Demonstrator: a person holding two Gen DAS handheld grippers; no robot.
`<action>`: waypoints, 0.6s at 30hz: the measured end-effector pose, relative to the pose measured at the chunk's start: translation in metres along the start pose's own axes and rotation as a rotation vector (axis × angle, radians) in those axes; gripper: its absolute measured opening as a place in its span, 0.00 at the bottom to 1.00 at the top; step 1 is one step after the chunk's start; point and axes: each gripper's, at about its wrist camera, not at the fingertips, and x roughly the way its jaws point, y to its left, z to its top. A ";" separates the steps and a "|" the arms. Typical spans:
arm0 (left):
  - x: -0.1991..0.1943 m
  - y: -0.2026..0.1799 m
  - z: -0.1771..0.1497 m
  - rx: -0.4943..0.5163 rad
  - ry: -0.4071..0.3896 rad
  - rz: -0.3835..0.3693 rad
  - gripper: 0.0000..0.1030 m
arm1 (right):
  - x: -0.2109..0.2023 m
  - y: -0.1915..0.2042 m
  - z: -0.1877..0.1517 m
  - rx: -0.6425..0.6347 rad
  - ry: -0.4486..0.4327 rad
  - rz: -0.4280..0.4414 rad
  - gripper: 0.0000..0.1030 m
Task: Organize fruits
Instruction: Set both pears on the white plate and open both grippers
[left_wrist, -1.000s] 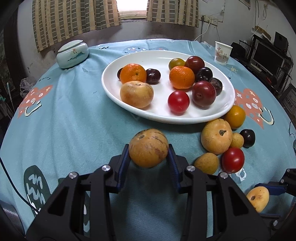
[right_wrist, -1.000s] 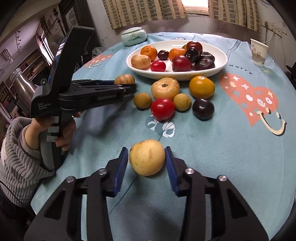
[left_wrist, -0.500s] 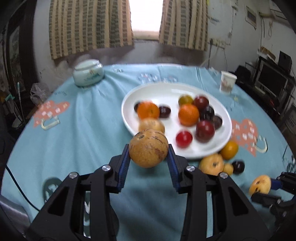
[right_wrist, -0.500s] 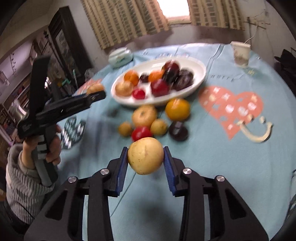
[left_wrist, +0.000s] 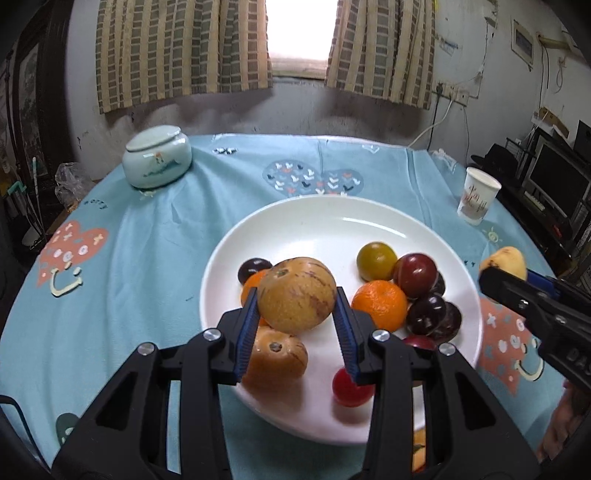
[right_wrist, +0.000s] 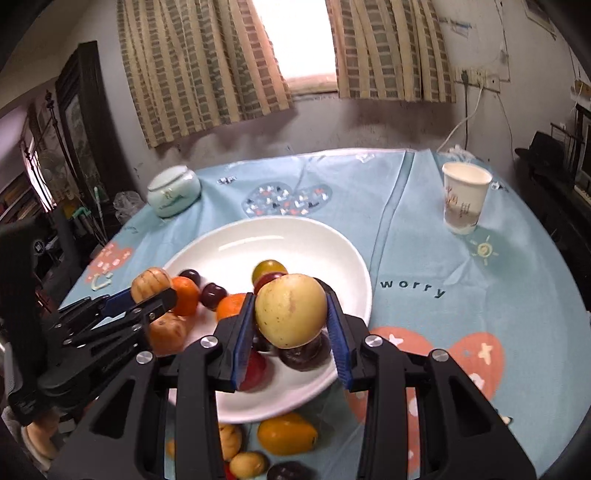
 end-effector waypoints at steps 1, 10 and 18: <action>0.005 0.000 -0.001 0.002 0.009 0.002 0.39 | 0.007 -0.001 0.001 -0.004 0.011 -0.008 0.37; 0.008 -0.004 -0.005 0.021 -0.003 0.025 0.68 | 0.021 -0.003 -0.002 -0.017 -0.014 -0.057 0.74; -0.026 0.020 -0.009 -0.043 -0.038 0.033 0.78 | -0.048 0.006 0.011 0.038 -0.154 0.057 0.89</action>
